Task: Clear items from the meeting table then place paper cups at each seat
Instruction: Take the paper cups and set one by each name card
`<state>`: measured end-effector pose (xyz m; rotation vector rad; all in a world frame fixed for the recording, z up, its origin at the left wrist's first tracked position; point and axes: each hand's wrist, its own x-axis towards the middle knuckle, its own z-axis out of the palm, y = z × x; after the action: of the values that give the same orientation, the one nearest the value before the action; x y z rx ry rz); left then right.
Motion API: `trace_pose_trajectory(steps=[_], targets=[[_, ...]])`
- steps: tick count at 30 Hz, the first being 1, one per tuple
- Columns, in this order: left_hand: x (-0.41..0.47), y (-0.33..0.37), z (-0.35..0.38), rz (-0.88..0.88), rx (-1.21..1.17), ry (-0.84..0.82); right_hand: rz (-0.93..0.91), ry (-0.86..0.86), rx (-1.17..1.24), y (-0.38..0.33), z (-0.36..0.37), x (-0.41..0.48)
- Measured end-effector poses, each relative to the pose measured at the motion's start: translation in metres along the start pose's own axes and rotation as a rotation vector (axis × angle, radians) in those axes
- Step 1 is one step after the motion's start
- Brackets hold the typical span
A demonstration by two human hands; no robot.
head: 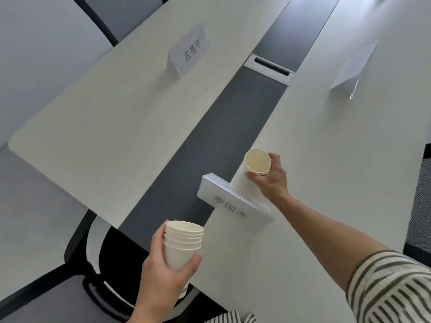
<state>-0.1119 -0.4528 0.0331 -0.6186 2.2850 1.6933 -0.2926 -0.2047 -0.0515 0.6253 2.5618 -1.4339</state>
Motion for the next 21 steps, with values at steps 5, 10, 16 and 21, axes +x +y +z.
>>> trace_pose_trajectory(steps=[5,10,16,21], targets=[[0.006,-0.006,-0.004,-0.023,0.023,0.008,0.033,-0.031,-0.073,0.022,0.005,0.002],[0.011,0.011,0.005,0.045,0.048,-0.052,0.041,-0.029,-0.093,0.016,-0.015,-0.005],[0.008,0.046,0.027,0.210,0.133,-0.193,-0.043,0.063,0.010,-0.004,-0.075,-0.076],[-0.017,0.064,0.057,0.404,0.263,-0.314,-0.032,-0.020,0.201,-0.009,-0.120,-0.183]])
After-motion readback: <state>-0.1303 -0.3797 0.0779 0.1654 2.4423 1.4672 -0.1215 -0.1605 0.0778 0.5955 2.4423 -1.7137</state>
